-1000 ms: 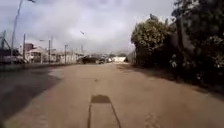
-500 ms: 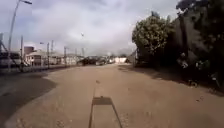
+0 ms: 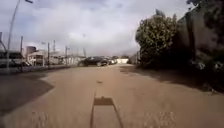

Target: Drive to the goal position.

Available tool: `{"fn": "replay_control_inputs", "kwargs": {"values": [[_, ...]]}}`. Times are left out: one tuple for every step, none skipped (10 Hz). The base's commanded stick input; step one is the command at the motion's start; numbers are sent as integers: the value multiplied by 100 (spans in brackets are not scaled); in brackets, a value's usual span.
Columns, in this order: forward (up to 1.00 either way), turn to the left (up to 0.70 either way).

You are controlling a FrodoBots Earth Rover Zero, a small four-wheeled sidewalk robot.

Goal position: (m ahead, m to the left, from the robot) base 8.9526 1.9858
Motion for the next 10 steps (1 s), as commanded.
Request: {"fn": "replay_control_inputs", "kwargs": {"values": [[70,0],[70,0],[70,0],[70,2],[70,9],[70,4],[70,4],[70,-23],[70,-1],[70,9]]}}
